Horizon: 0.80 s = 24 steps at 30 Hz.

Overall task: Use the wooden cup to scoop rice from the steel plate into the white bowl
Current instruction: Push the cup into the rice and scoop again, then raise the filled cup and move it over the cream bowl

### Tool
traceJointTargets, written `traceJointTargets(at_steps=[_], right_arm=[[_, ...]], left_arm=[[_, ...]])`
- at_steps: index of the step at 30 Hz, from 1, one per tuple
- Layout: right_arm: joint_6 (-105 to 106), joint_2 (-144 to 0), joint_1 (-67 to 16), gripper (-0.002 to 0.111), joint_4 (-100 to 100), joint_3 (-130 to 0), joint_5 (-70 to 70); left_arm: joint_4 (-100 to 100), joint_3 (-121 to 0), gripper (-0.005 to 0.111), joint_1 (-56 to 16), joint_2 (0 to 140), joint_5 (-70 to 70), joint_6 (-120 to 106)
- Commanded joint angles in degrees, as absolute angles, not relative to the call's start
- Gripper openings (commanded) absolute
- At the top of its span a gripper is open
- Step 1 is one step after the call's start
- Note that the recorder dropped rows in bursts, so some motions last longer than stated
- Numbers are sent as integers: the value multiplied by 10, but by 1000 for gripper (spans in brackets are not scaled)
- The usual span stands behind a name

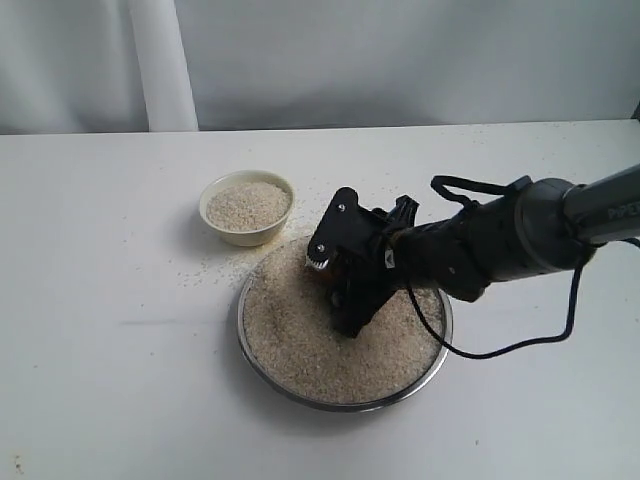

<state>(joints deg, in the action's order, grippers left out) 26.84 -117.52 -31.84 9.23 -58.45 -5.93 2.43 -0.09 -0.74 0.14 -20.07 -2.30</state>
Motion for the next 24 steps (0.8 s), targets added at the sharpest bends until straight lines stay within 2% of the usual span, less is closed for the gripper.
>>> traceJointTargets(at_steps=[1,11,24], right_arm=[[248,-1167,-312,0,88,-555,-108],[203,-1126,-313,0,88,-552,-173],[188,-1051,-314,0,88,-562,-192]], left_arm=[[24,0,0,-9,0,-197,-21],[24,0,0,-9,0,-197,-21],[24,0,0,-9,0,-197,-21]])
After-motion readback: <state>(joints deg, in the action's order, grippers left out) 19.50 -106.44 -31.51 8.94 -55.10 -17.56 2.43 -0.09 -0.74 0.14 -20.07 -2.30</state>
